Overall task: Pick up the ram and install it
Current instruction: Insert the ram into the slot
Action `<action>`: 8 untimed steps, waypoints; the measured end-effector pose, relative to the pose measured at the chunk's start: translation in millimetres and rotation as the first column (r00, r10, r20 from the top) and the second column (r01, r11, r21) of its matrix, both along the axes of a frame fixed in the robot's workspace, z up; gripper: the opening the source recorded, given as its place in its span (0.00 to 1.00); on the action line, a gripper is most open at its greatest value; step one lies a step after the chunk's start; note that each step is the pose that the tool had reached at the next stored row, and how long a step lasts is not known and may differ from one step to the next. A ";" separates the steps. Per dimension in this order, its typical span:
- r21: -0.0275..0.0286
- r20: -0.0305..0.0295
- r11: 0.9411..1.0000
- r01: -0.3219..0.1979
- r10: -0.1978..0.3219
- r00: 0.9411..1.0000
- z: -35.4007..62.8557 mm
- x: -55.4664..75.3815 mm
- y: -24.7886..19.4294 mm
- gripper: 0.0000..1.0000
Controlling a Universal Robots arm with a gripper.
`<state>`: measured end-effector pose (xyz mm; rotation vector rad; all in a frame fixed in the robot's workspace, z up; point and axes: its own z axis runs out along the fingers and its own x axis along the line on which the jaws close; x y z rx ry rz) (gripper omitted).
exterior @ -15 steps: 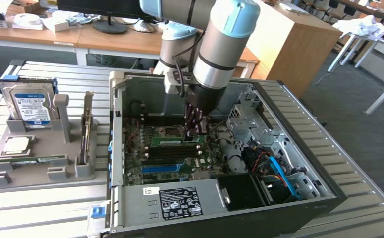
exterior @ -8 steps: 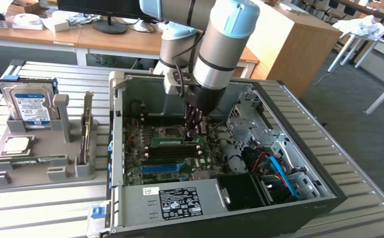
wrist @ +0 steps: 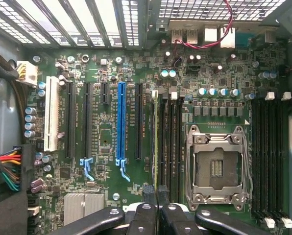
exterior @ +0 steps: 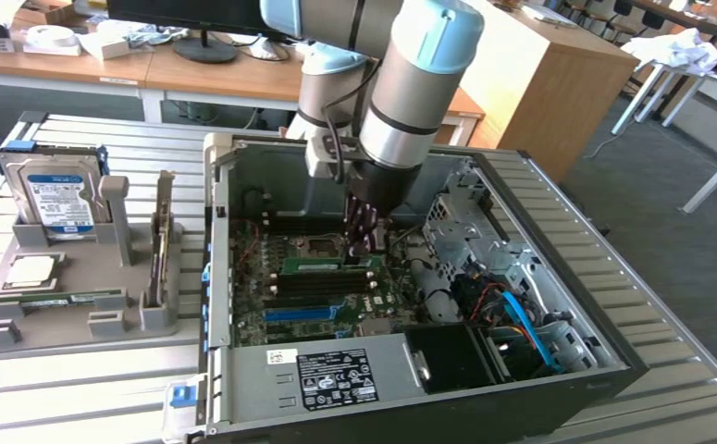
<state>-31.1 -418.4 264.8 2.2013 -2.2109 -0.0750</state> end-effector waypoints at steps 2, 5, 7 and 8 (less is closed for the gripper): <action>0.000 0.000 1.000 0.000 0.000 1.000 -0.6 0.0 0.0 0.12; 0.000 0.000 1.000 0.000 0.000 1.000 -1.7 0.0 0.0 0.12; 0.000 0.000 1.000 0.000 0.000 1.000 -2.4 0.0 0.0 0.12; 0.000 0.000 1.000 0.000 0.000 1.000 -2.8 0.0 0.0 0.12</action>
